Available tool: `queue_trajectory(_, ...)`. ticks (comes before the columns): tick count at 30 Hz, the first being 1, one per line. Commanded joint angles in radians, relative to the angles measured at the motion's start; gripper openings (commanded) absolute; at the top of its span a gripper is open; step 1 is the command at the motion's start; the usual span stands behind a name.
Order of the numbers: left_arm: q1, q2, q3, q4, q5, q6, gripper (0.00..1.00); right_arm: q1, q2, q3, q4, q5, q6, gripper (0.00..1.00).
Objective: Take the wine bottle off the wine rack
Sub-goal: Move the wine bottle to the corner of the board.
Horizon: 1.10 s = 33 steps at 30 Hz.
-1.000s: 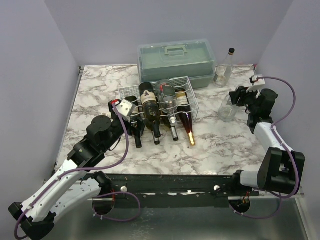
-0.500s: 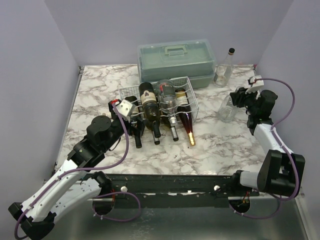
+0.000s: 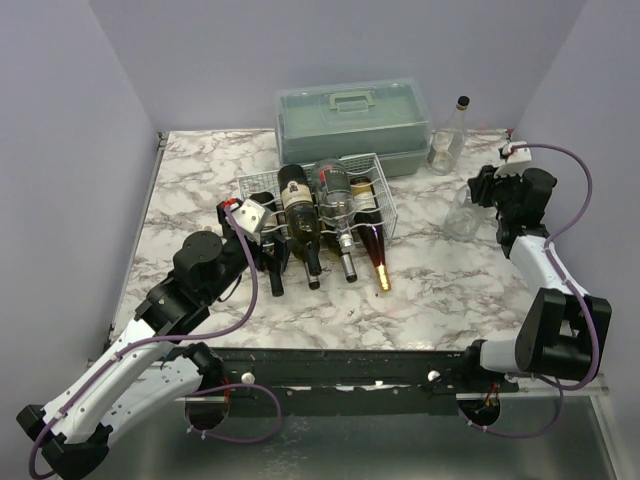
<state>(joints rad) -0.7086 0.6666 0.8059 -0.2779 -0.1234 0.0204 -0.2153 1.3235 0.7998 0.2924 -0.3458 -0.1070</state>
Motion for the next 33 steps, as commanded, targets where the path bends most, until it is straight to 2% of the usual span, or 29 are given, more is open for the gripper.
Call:
queue_trajectory(1, 0.004, -0.009, 0.012, 0.006, -0.015, 0.011, 0.99, -0.001, 0.036, 0.121, 0.087, 0.057, -0.039, 0.00)
queue_trajectory(19, 0.003, 0.011, 0.011, 0.004, -0.025, 0.018, 0.99, -0.003, 0.285, 0.384, 0.143, 0.134, -0.028, 0.00)
queue_trajectory(33, 0.004, 0.039, 0.012, 0.003, -0.026, 0.020, 0.99, -0.010, 0.395, 0.460, 0.253, 0.204, 0.027, 0.00)
